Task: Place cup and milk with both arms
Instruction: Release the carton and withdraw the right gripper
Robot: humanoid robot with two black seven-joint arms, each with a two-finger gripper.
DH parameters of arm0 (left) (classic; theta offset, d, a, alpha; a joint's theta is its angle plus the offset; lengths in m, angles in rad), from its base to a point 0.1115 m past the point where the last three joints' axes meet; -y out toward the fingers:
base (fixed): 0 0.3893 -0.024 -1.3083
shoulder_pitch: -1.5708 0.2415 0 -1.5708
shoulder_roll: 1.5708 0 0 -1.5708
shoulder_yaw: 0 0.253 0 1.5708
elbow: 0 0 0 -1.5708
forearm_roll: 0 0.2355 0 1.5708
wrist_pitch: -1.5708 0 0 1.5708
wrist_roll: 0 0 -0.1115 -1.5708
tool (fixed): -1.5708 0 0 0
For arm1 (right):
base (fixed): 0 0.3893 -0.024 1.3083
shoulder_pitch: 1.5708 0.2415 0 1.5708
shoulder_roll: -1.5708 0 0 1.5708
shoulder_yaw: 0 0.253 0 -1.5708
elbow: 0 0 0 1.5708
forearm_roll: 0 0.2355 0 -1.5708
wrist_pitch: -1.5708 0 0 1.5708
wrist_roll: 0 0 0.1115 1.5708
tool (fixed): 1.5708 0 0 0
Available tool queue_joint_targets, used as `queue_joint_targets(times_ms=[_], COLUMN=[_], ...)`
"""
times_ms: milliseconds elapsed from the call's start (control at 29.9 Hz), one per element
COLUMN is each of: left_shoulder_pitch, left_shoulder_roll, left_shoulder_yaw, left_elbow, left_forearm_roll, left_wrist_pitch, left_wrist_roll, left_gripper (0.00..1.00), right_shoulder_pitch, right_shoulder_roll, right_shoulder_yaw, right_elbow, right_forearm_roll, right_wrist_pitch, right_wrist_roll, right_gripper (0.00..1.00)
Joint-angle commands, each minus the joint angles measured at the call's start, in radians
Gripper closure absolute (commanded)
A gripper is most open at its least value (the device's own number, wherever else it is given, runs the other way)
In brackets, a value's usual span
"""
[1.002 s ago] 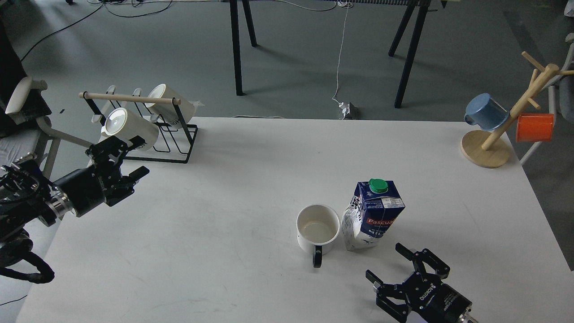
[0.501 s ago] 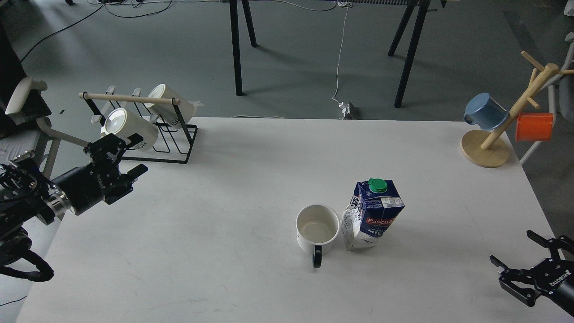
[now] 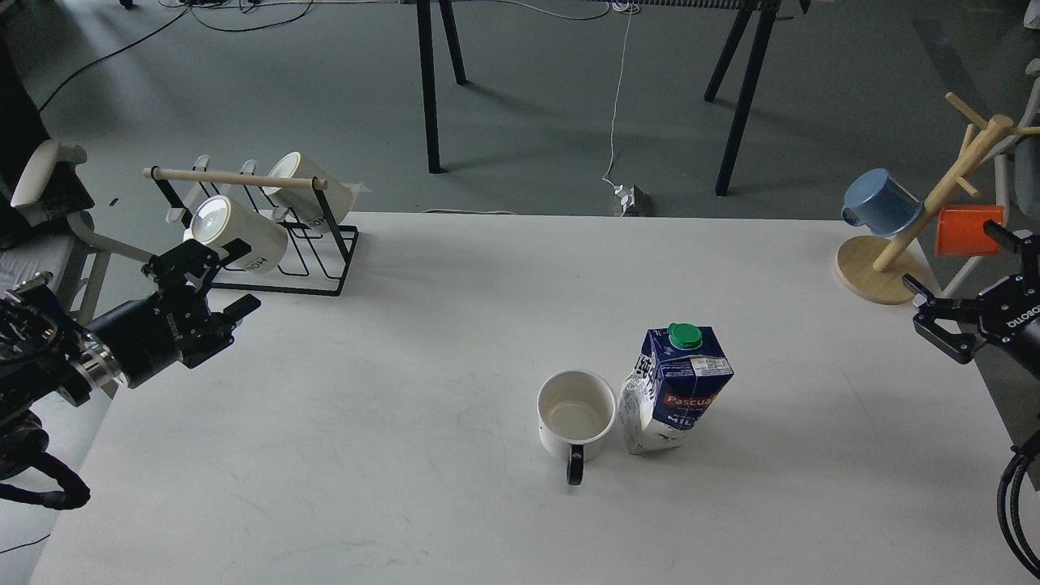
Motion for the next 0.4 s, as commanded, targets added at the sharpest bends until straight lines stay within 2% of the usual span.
queue_joint_targets(times_ms=[0, 368], left_shoulder_pitch=[0.000, -0.006], left_shoulder_roll=[-0.001, -0.005], left_shoulder_yaw=[-0.066, -0.081], left_elbow=[-0.003, 0.004], left_forearm_roll=[-0.002, 0.001], left_wrist_pitch=[0.000, 0.000], left_wrist_roll=[0.000, 0.000], left_gripper=[0.07, 0.07], right_shoulder_pitch=[0.032, 0.049], right_shoulder_roll=[0.018, 0.056], right_shoulder_yaw=[-0.017, -0.014], right_elbow=[-0.016, -0.060], right_forearm_roll=[0.000, 0.000], right_wrist_pitch=[0.000, 0.000], right_wrist_roll=[0.000, 0.003], right_gripper=[0.01, 0.01])
